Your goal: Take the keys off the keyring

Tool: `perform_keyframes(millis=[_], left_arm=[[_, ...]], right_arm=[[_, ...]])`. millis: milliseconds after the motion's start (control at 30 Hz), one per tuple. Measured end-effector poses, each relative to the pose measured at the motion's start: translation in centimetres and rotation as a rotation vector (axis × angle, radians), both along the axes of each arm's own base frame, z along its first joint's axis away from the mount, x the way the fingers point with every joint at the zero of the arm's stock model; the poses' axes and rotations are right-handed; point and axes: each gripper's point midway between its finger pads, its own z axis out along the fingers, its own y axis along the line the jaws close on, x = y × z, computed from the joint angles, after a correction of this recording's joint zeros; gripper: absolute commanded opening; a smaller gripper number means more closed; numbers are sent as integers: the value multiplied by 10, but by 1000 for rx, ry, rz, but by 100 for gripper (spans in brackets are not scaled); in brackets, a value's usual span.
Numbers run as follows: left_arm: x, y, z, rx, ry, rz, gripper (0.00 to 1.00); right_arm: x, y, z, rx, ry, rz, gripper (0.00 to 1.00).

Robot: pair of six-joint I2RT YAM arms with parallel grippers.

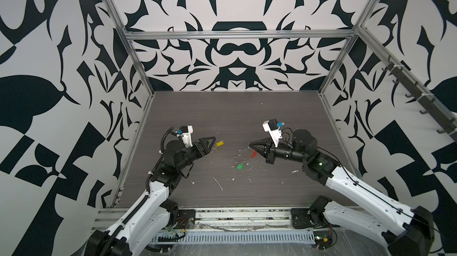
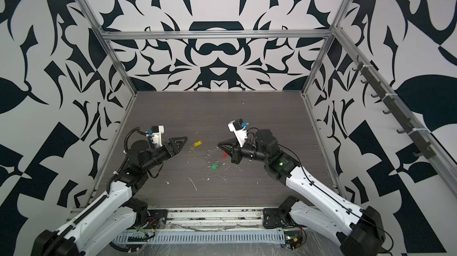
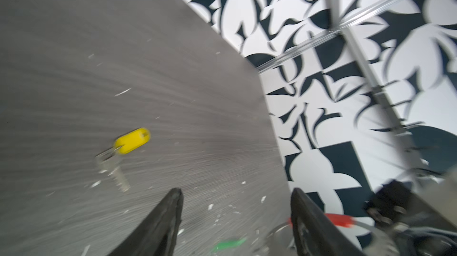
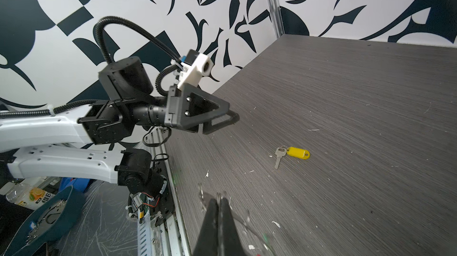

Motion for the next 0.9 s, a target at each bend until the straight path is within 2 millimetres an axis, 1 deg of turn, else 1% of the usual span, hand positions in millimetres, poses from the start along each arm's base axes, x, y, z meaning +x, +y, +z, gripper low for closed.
perform_keyframes(millis=[67, 133, 300, 467, 667, 700, 767, 900], left_arm=[[-6, -2, 16, -23, -45, -28, 84], [-13, -4, 29, -38, -91, -55, 91], [-34, -11, 57, -78, -195, -125, 93], [-56, -29, 74, -75, -272, -239, 93], [-84, -55, 93, -11, -373, -367, 94], [-88, -59, 95, 3, -389, -382, 92], [-94, -64, 96, 30, -412, -403, 86], [-98, -70, 87, 96, -414, -413, 62]], right_arm=[[1, 2, 4, 7, 3, 2, 0], [3, 6, 10, 16, 1, 7, 0], [2, 20, 25, 31, -7, 38, 0], [0, 36, 38, 37, -21, 68, 0], [-4, 53, 49, 37, -37, 105, 0], [-5, 55, 49, 35, -39, 110, 0], [-7, 60, 49, 29, -42, 121, 0], [-13, 66, 50, 21, -45, 141, 0]])
